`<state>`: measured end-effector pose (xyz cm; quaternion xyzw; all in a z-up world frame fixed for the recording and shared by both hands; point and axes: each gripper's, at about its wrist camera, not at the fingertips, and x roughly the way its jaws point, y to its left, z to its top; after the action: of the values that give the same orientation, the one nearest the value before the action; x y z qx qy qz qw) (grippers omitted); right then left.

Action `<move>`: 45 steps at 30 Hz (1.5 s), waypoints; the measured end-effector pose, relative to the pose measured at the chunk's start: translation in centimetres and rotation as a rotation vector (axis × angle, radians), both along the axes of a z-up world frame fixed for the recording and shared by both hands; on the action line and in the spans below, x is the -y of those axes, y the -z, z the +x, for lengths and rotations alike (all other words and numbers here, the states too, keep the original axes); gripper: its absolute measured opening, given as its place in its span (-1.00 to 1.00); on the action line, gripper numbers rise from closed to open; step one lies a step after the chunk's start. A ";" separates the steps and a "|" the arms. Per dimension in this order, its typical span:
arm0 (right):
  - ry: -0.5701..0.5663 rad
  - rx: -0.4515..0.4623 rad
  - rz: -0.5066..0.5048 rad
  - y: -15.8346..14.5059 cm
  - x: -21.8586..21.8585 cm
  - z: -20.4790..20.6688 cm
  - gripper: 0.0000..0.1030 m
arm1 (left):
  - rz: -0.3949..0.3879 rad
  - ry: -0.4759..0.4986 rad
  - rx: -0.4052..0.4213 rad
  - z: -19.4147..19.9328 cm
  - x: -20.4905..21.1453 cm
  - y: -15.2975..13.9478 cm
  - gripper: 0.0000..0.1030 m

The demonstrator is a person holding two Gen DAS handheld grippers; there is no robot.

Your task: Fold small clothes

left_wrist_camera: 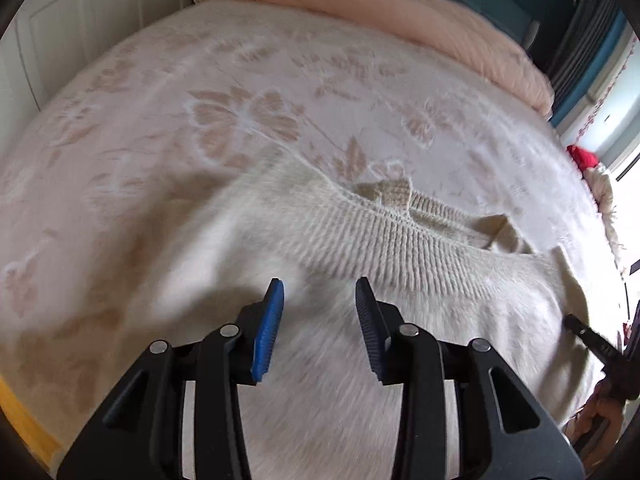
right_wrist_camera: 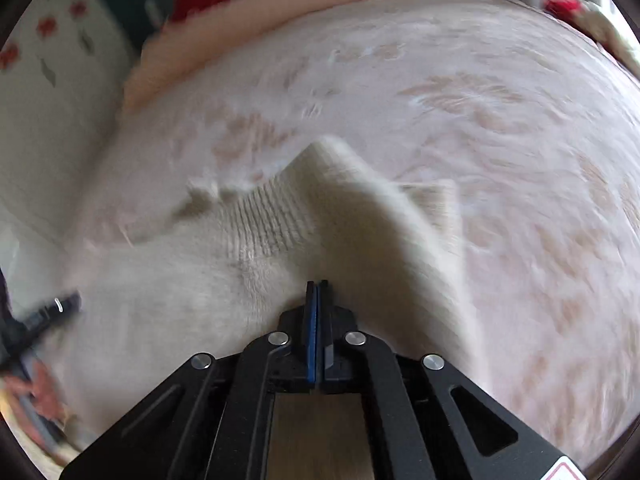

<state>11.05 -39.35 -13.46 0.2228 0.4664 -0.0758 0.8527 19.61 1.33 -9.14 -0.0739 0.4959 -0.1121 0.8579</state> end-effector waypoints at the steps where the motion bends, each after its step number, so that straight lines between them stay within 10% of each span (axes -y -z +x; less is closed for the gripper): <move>1: 0.008 0.023 -0.019 -1.1 0.0 -1.2 -0.75 | 0.001 -0.005 0.028 -1.3 -1.6 -1.0 -0.16; 10: -0.034 0.022 -0.092 -3.1 -3.4 -11.3 -0.75 | -0.127 -0.188 -0.099 -10.7 -13.2 0.8 0.19; 14: -0.053 -0.043 -0.093 -0.3 -4.9 -11.0 -0.78 | -0.234 -0.223 -0.115 -12.2 -13.0 2.7 0.19; 23: 0.003 -0.015 -0.077 -1.5 -4.1 -11.8 -0.77 | -0.207 -0.148 -0.089 -10.9 -10.2 2.6 0.19; 27: 0.011 -0.061 -0.135 -0.2 -3.8 -10.6 -0.86 | -0.197 -0.174 -0.144 -9.7 -9.8 4.2 -0.43; 33: 0.093 -0.123 -0.083 1.6 -1.6 -11.0 -1.00 | -0.177 -0.211 -0.154 -9.8 -10.3 3.9 -0.49; 36: 0.019 -0.082 -0.143 -1.2 -4.9 -9.7 -0.91 | -0.119 -0.183 -0.092 -10.1 -9.4 2.4 -0.36; 39: -0.133 -0.011 -0.117 -3.8 -10.0 -6.2 -0.91 | -0.171 -0.201 -0.107 -9.9 -9.1 2.5 0.20; 45: -0.318 -0.020 -0.094 -3.2 -18.0 2.0 -0.91 | -0.272 -0.280 -0.193 -9.2 -9.7 5.1 0.27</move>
<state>13.00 -21.34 -10.27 0.1052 0.5002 0.0362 0.8587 10.41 11.07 -14.22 -0.2675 0.5409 -0.0500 0.7959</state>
